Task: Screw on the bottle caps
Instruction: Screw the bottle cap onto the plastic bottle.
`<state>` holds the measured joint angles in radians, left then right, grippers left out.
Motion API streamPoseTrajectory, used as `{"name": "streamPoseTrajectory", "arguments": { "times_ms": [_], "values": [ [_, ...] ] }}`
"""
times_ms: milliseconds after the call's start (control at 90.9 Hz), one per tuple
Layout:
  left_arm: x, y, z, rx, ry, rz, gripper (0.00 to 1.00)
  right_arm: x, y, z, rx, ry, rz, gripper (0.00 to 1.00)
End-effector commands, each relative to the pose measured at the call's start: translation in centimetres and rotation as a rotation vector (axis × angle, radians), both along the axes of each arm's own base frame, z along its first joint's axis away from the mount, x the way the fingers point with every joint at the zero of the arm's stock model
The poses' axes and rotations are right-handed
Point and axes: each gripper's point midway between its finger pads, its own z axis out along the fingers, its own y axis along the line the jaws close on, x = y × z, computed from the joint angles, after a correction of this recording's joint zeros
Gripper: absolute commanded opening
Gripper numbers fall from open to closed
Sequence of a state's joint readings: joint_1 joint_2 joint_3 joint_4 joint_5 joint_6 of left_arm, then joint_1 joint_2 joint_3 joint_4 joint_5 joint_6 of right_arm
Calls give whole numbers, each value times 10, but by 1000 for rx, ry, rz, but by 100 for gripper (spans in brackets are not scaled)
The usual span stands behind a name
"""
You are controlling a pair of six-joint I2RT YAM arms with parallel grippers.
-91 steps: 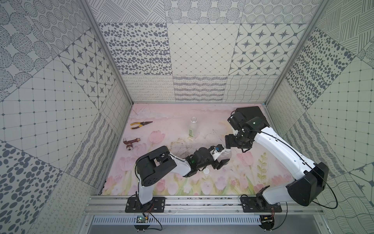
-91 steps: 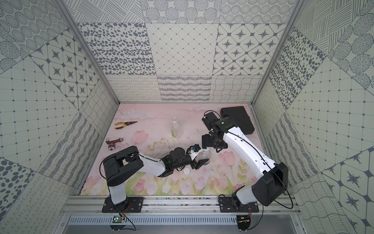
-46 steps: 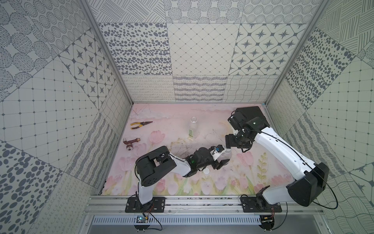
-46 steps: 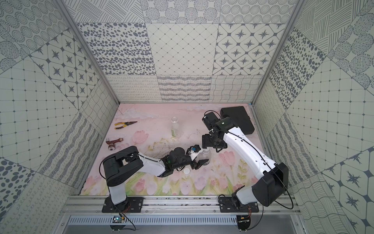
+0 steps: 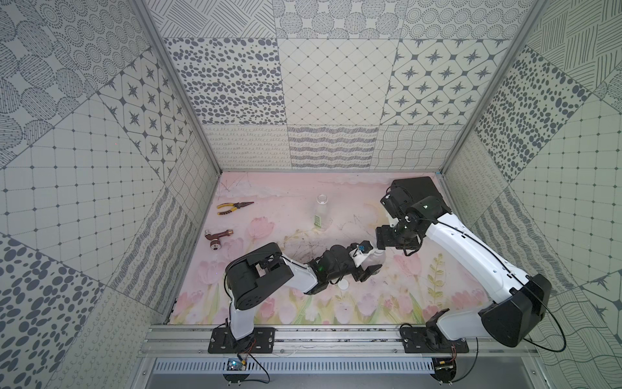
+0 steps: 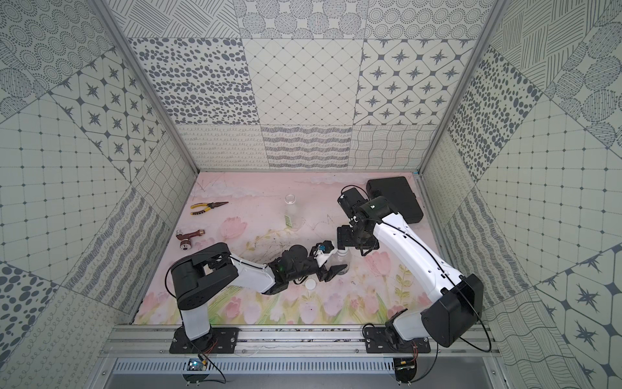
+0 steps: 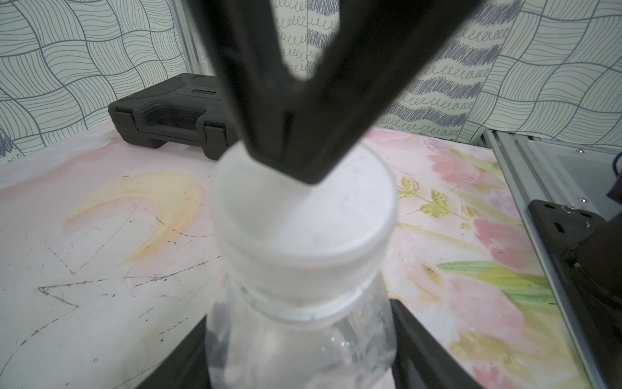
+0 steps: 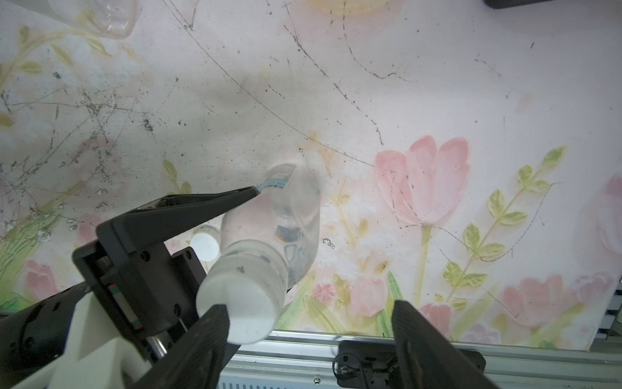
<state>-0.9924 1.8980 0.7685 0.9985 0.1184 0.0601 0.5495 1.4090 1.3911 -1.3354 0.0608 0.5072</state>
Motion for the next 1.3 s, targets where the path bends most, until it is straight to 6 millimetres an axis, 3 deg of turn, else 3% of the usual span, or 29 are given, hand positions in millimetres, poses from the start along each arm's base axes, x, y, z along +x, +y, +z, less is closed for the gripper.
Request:
{"name": "streamPoseTrajectory", "arguments": {
  "times_ms": [0, 583, 870, 1090, 1288],
  "values": [
    [-11, -2, 1, 12, -7, -65, 72, 0, -2, 5, -4, -23, 6, 81],
    [-15, -5, -2, 22, -3, -96, 71, -10, -6, -5, -10, 13, -3, 81],
    [-16, -4, -3, 26, -3, -99, 71, -10, -7, 12, 2, -21, 5, 81],
    [-28, -2, -9, 50, 6, -165, 72, -12, -2, 23, 34, -47, 71, 82],
    [-38, -1, -10, 50, 34, -227, 72, -18, 6, 21, 62, -23, 118, 83]
  ]
}}
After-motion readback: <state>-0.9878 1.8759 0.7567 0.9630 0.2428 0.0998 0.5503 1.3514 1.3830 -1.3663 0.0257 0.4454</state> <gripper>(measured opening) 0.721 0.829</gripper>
